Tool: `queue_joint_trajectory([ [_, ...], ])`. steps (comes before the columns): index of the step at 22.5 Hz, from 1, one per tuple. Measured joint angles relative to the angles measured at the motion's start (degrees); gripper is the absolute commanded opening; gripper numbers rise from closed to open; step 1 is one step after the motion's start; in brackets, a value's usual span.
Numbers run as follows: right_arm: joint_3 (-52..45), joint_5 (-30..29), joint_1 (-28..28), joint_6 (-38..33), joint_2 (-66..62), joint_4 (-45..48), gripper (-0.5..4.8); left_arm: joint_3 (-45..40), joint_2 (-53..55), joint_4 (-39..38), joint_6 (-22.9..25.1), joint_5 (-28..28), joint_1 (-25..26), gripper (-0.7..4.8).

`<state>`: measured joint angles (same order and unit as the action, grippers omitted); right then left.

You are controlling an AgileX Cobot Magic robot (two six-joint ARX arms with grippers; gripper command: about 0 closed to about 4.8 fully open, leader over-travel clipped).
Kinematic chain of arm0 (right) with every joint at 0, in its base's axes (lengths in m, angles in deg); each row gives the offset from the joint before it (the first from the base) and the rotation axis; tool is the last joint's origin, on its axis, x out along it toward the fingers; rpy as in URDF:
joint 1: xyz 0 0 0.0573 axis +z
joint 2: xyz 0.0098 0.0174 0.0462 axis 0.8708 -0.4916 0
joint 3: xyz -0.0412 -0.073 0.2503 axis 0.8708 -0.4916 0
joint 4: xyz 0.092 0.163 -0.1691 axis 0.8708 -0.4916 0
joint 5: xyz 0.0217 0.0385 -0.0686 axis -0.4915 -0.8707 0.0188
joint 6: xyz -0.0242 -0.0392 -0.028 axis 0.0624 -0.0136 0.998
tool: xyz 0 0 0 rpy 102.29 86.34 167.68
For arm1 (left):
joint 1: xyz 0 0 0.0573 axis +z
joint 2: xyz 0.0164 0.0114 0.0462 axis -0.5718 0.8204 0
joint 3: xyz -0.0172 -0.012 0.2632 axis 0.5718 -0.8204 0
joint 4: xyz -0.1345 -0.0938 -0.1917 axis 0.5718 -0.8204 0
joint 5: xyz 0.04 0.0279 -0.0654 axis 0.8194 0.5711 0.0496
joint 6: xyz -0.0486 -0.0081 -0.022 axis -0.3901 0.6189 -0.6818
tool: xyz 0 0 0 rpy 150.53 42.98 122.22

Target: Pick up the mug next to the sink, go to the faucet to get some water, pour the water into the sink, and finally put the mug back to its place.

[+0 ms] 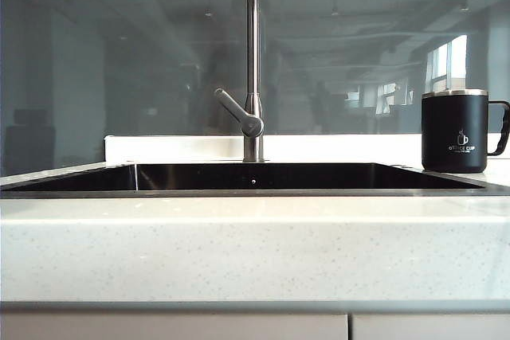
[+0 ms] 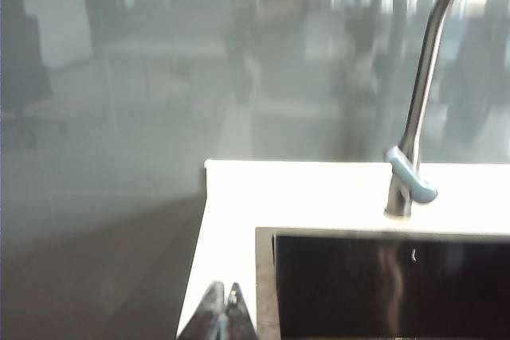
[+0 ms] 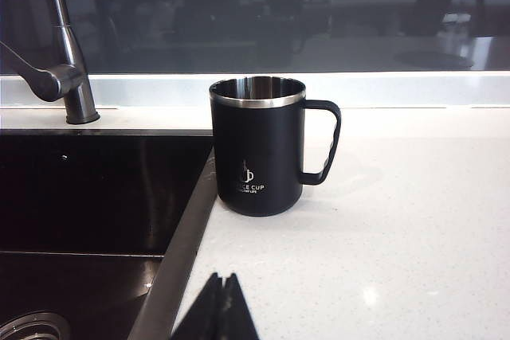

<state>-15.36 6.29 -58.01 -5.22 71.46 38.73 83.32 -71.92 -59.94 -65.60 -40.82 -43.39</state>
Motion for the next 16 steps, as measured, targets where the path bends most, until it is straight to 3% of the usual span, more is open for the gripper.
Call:
queue_joint_trajectory([
  [2, 0.0, 0.0, 0.0, 0.0, 0.0, 0.0, -0.05, -6.7, -5.4, 2.1, -2.8, 2.4, 0.0, -0.06],
  [8, 0.0, 0.0, 0.0, 0.0, 0.0, 0.0, -0.06, -21.2, -13.2, 11.6, -5.9, 1.9, 0.1, -0.06],
  [11, 0.0, 0.0, 0.0, 0.0, 0.0, -0.1, -0.05, -24.2, -13.3, 9.7, -4.9, -1.9, 0.2, -0.06],
  [16, 0.0, 0.0, 0.0, 0.0, 0.0, -0.1, -0.05, -24.1, -13.3, 8.8, -0.3, -0.5, 0.2, -0.06],
])
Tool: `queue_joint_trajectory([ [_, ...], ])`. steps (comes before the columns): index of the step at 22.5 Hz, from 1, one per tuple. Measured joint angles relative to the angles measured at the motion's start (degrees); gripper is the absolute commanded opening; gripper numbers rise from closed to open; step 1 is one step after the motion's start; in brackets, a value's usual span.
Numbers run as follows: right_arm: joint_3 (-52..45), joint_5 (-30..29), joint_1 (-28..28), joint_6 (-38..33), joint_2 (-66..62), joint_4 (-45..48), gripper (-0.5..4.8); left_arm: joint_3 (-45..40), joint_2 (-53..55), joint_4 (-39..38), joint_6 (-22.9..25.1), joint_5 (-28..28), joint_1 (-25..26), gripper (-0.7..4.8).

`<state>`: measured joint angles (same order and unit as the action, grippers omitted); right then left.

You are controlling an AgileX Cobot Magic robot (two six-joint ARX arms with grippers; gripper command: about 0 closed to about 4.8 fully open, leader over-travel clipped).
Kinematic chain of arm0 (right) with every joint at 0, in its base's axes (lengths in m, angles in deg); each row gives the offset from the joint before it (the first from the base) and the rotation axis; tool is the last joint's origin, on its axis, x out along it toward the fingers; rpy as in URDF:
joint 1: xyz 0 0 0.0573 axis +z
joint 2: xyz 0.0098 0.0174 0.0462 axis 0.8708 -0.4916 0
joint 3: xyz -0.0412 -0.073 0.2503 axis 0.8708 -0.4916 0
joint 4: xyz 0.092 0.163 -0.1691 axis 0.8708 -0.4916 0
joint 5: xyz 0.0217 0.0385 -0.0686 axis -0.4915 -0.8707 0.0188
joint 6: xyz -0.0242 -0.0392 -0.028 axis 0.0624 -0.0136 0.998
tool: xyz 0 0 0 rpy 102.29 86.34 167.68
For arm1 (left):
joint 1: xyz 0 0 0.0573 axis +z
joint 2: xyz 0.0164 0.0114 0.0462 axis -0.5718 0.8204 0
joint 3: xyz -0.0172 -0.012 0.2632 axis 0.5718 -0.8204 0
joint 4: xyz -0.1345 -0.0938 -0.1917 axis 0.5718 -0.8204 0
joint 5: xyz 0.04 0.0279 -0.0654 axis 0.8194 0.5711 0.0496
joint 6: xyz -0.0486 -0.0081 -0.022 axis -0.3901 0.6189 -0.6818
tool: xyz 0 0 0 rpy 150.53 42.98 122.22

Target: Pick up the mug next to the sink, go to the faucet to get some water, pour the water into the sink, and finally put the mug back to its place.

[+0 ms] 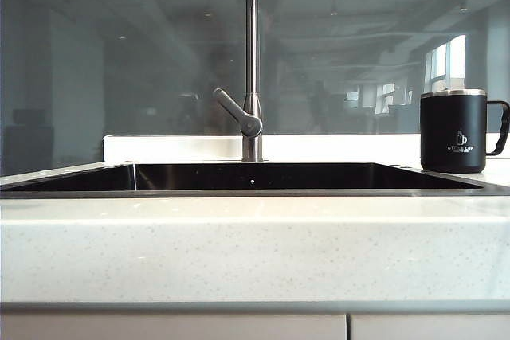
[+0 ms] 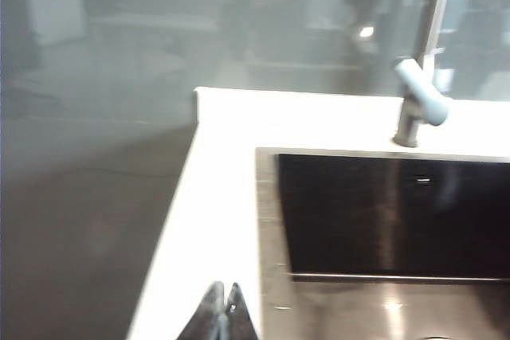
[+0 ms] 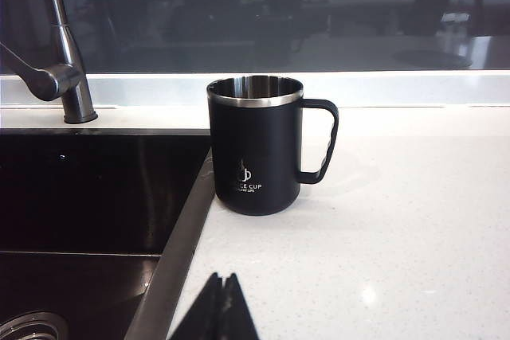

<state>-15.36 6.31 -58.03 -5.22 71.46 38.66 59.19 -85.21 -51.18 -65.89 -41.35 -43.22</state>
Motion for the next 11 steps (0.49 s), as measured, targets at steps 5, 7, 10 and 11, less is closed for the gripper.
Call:
queue_joint_trajectory([
  [5, 0.0, 0.0, 0.0, 0.0, 0.0, 0.0, -0.05, 0.0, 0.0, 0.3, 1.9, -0.6, 3.5, -0.06],
  [7, 0.0, 0.0, 0.0, 0.0, 0.0, 0.0, -0.05, 0.0, 0.0, 0.6, 1.9, -2.2, 4.3, -0.06],
  [10, 0.0, 0.0, 0.0, 0.0, 0.0, 0.0, -0.05, 0.0, 0.0, 0.7, 1.9, -3.9, 5.4, -0.06],
  [11, 0.0, 0.0, 0.0, 0.0, 0.0, 0.0, -0.05, 0.0, 0.0, 0.7, 1.9, -4.4, 6.0, -0.06],
])
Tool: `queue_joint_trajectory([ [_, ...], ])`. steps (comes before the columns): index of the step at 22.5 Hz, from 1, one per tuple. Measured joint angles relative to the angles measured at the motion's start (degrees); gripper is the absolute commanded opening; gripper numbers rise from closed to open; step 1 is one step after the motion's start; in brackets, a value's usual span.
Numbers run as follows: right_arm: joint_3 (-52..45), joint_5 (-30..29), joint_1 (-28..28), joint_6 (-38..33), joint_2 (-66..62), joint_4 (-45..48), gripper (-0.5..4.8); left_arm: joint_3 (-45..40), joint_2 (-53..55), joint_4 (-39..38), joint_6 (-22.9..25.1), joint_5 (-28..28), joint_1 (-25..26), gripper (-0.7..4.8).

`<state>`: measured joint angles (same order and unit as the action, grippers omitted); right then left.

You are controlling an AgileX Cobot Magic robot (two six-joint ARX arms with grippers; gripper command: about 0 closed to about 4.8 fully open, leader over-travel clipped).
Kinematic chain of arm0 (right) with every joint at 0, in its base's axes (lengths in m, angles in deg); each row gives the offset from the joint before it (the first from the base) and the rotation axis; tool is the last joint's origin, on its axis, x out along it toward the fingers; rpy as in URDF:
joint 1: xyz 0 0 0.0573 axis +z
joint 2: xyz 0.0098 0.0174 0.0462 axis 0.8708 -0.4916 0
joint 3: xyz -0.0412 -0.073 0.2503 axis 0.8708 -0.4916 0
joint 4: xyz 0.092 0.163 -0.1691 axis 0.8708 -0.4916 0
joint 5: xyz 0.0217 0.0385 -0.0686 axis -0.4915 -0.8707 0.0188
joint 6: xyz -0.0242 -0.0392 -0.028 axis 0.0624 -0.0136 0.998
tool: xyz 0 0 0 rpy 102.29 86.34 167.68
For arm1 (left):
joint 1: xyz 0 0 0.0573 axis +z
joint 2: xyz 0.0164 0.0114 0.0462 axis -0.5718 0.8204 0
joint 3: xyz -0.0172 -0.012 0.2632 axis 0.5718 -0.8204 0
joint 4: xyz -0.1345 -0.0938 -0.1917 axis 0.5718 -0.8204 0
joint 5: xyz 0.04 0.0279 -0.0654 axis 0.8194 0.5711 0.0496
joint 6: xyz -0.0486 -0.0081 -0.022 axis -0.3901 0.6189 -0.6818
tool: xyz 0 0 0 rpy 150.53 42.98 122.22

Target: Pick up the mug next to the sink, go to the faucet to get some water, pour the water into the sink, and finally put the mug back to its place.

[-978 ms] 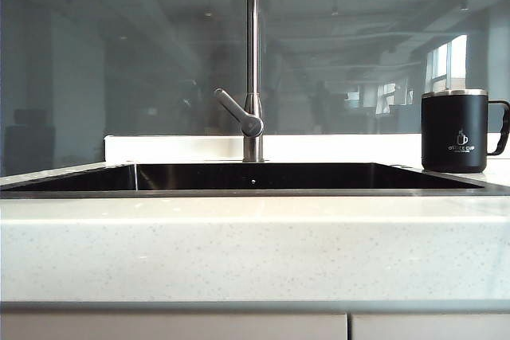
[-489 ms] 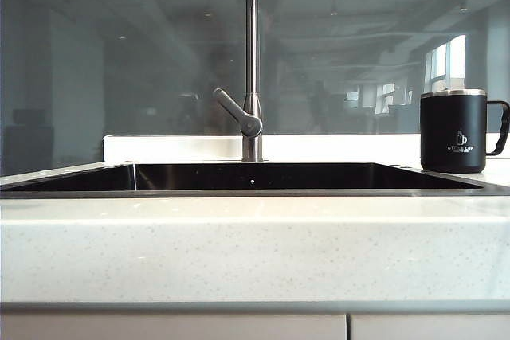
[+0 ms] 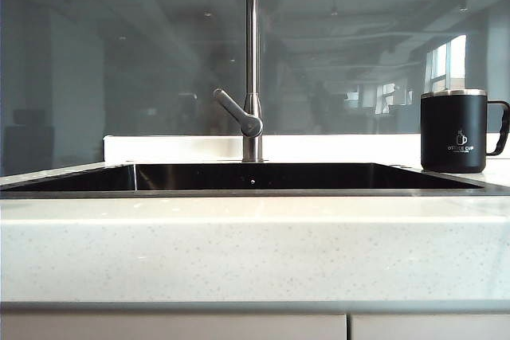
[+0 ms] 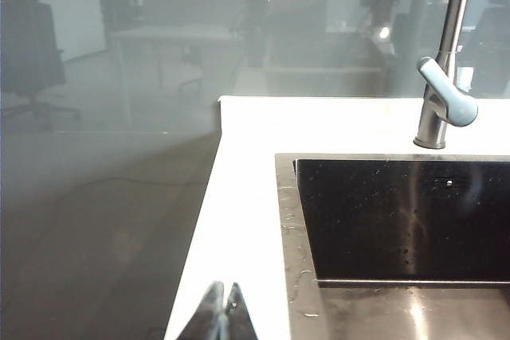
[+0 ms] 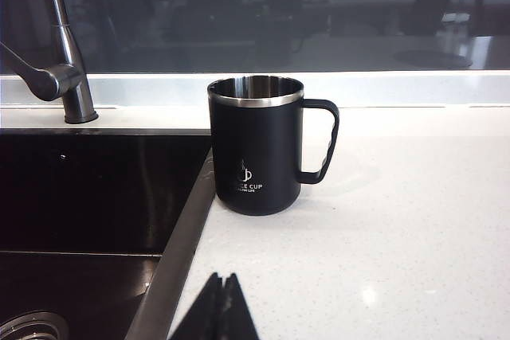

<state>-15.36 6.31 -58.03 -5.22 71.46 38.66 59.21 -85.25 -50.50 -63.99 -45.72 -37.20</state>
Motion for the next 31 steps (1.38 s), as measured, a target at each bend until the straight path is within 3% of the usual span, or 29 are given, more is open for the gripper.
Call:
queue_joint_trajectory([
  [31, 0.0, 0.0, 0.0, 0.0, 0.0, 0.0, -0.05, 0.0, 0.0, 0.0, -1.3, -2.2, 0.0, -0.06],
])
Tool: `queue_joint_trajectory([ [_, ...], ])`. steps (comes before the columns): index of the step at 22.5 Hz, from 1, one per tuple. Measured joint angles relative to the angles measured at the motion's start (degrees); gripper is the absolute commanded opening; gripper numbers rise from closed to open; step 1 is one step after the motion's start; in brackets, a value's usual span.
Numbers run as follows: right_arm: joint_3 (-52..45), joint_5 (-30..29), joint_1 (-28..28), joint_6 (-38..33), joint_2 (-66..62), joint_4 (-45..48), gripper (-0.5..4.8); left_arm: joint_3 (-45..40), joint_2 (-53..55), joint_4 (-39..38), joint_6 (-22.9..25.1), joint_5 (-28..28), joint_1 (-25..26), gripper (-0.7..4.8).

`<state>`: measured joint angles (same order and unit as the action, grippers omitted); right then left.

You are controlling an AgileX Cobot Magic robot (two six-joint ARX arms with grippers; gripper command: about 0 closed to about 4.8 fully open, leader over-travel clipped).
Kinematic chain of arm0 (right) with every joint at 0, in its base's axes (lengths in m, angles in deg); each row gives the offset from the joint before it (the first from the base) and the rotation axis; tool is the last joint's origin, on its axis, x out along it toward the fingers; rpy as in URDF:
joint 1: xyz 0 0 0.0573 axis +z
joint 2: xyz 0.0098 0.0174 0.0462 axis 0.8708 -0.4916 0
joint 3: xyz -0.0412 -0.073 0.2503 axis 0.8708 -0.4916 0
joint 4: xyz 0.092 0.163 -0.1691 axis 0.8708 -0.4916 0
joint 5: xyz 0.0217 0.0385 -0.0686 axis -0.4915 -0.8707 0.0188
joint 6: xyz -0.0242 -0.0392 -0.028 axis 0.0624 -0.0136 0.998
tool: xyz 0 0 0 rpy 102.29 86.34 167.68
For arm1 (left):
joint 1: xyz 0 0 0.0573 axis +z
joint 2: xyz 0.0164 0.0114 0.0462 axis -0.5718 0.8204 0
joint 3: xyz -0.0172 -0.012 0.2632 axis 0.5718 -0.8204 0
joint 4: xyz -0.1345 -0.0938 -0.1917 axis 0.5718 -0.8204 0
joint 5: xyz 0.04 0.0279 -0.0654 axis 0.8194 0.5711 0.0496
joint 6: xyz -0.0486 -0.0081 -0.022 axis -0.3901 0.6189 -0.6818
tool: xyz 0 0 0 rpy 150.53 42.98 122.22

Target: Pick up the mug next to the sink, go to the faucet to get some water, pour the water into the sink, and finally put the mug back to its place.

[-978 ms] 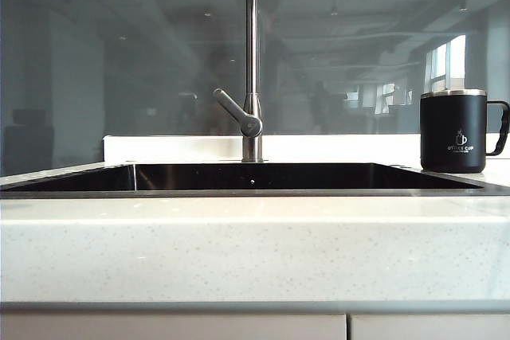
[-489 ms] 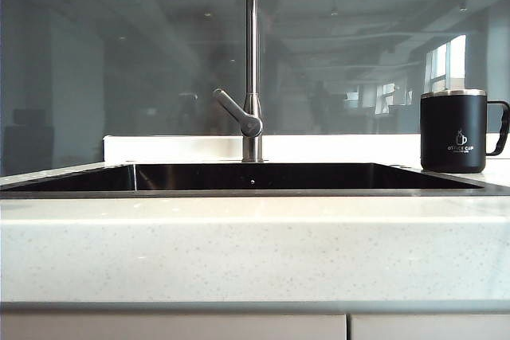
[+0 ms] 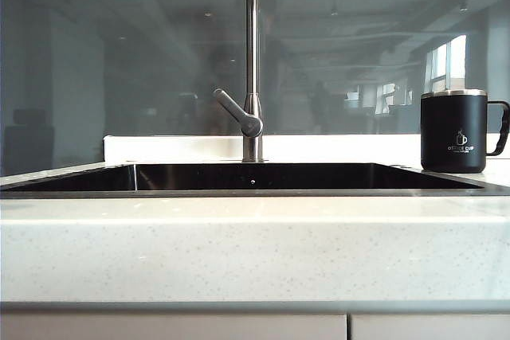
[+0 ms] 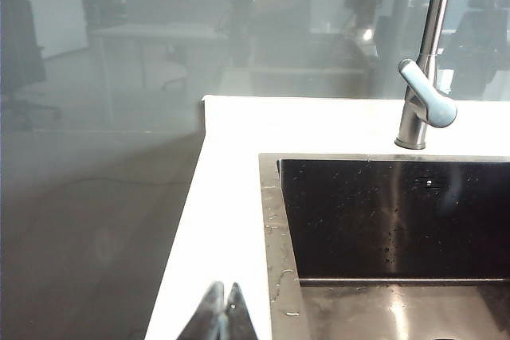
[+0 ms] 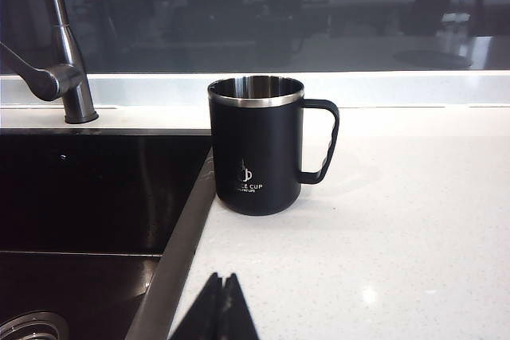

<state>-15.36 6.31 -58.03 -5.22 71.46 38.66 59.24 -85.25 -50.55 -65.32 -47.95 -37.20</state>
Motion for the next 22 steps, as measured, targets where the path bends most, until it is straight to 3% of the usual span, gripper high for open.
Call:
queue_joint_trajectory([
  [22, 0.0, 0.0, 0.0, 0.0, 0.0, 0.0, -0.05, 0.0, 0.0, -1.3, 0.2, 1.2, 0.0, -0.06],
])
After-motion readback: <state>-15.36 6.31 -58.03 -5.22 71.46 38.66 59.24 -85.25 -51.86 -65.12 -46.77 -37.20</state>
